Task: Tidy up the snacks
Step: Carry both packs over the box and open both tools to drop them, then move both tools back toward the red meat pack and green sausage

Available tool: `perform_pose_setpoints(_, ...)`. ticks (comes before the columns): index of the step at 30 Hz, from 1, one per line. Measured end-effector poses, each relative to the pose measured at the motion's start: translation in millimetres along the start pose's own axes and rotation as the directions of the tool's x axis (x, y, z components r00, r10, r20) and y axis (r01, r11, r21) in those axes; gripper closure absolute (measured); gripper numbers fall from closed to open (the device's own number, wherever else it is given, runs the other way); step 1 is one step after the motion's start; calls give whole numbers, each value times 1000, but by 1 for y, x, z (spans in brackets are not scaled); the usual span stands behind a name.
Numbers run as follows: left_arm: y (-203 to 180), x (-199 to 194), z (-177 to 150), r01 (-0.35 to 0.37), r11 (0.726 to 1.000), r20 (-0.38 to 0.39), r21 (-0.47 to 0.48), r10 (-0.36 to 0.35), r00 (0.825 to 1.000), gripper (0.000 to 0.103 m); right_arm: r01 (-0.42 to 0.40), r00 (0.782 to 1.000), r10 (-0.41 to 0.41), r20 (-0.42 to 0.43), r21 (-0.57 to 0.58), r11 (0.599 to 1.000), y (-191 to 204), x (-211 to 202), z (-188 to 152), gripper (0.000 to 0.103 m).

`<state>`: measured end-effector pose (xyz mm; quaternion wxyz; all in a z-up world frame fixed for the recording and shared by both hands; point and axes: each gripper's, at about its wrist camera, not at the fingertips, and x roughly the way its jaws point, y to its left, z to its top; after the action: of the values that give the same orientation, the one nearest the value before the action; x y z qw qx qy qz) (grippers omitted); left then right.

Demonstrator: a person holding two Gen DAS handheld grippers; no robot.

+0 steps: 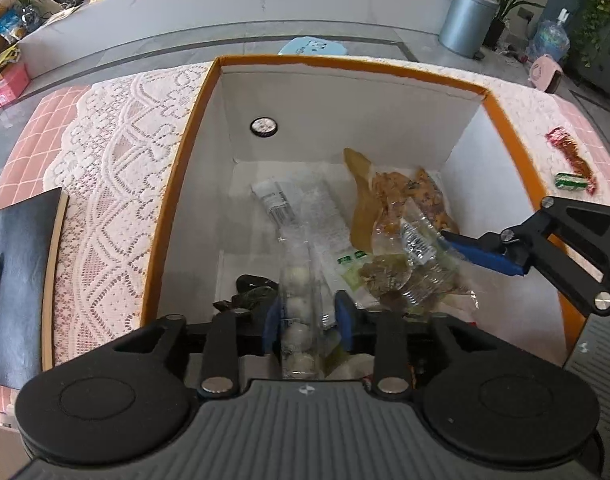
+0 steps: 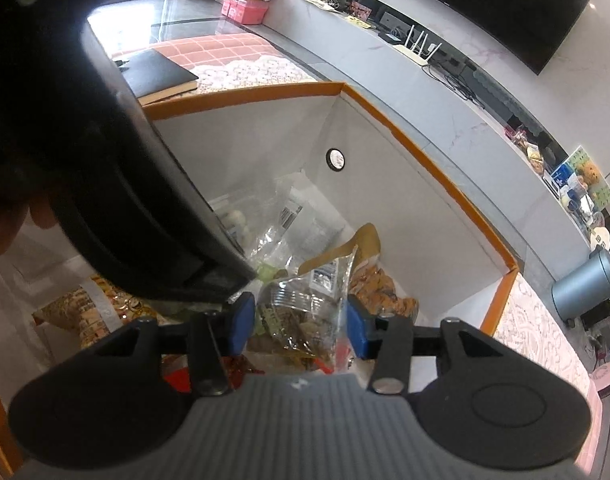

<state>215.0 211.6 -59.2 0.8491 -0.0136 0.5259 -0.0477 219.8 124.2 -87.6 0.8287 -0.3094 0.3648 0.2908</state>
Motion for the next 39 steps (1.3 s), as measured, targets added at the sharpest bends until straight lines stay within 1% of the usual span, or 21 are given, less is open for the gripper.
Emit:
perform_pose_setpoints(1,-1,-2,0,8,1000,6,-1,-8,1000,52,0,1000,0,0,3,1000,-1,-1,0,55)
perform_pose_setpoints(3,-3,-6,-1,14,1000,17,-2,-14,1000,46,8,1000,-8,7,6,1000,-3,-2,3,52)
perform_pose_setpoints(6,-9,-13,-3,-5,1000,34,9,5,999,41,27,999,-27,23,0,1000,0,-8,4,45)
perform_pose_setpoints(7,-11,-16,-3,-9,1000,45,15,9,999,37,31,999,-31,28,-2,1000,-1,-10,4,42)
perform_pose_setpoints(10,-15,-29,-4,-33,999,93,18,31,995,31,46,998,-45,44,-25,999,3,-21,0,32)
perform_pose_setpoints(14,-17,-47,-4,-20,1000,152,-10,22,988,30,84,994,-80,70,-62,995,7,-38,-4,31)
perform_pose_setpoints(16,-19,-56,-4,-20,999,185,-29,25,982,30,100,992,-95,82,-62,993,5,-46,-6,23)
perform_pose_setpoints(17,-20,-61,-5,-22,999,209,-44,31,977,30,107,991,-101,91,-58,993,4,-51,-8,23)
perform_pose_setpoints(20,-22,-77,-7,-15,994,289,-110,46,956,30,128,985,-123,121,-34,991,0,-67,-14,23)
perform_pose_setpoints(23,-28,-94,-10,7,988,364,-155,51,930,33,166,972,-167,168,21,986,-11,-85,-20,23)
perform_pose_setpoints(25,-37,-106,-12,9,987,418,-160,60,907,33,182,959,-197,205,89,979,-22,-99,-27,23)
perform_pose_setpoints(27,-46,-117,-15,-4,986,460,-167,82,884,33,184,947,-222,234,171,968,-34,-114,-36,23)
perform_pose_setpoints(29,-55,-126,-17,-11,983,494,-183,102,864,33,178,935,-247,254,264,948,-47,-127,-48,23)
perform_pose_setpoints(30,-62,-131,-18,-8,983,515,-185,104,851,33,171,930,-259,261,318,933,-56,-134,-55,23)
perform_pose_setpoints(32,-74,-138,-21,-8,984,544,-176,104,832,33,151,921,-275,275,399,905,-69,-145,-71,24)
perform_pose_setpoints(33,-82,-140,-21,-16,986,554,-166,107,825,33,144,915,-288,281,439,887,-75,-150,-80,23)
perform_pose_setpoints(36,-107,-143,-24,-56,989,578,-134,124,807,38,148,901,-327,284,509,848,-88,-161,-103,23)
perform_pose_setpoints(38,-125,-142,-27,-74,990,588,-118,129,798,40,179,896,-365,255,543,820,-95,-168,-119,23)
perform_pose_setpoints(39,-134,-141,-28,-76,992,590,-106,124,798,40,189,893,-378,245,558,808,-98,-170,-128,23)
